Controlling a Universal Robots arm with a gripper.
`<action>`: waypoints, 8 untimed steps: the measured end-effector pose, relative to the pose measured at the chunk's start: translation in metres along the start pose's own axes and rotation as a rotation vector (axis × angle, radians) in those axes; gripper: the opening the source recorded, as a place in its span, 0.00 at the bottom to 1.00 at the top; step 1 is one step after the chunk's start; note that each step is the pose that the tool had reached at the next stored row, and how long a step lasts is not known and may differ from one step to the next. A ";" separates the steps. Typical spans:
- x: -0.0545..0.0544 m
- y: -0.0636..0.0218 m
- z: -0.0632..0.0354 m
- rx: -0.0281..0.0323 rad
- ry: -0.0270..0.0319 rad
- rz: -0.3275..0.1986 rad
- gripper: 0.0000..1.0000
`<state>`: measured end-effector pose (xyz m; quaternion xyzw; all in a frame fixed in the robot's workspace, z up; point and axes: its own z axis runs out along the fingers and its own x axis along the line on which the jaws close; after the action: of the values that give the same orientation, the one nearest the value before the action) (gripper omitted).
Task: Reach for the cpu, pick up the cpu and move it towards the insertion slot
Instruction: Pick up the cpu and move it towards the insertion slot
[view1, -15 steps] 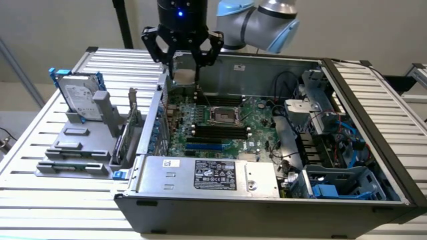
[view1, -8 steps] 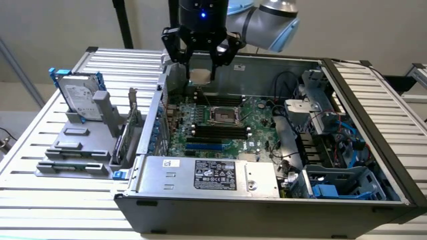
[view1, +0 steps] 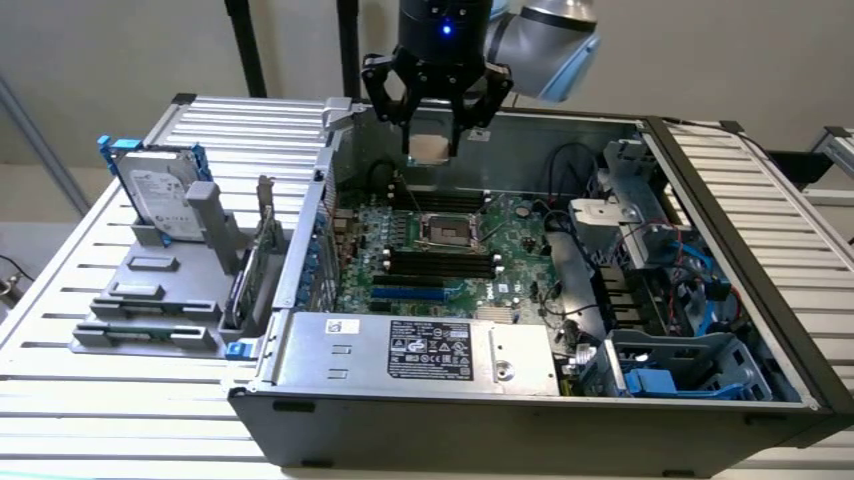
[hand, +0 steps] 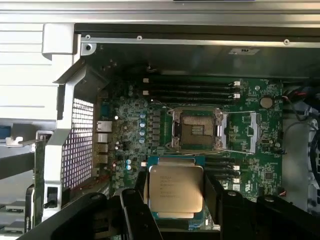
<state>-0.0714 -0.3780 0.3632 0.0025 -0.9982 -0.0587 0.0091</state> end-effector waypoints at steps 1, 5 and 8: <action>-0.004 0.0025 0.0010 0.0020 0.0001 0.000 0.54; -0.017 0.0124 0.0048 0.0119 0.0000 0.000 0.54; -0.024 0.0194 0.0068 0.0212 0.0001 0.000 0.54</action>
<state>-0.0480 -0.3578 0.3583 0.0024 -0.9988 -0.0481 0.0091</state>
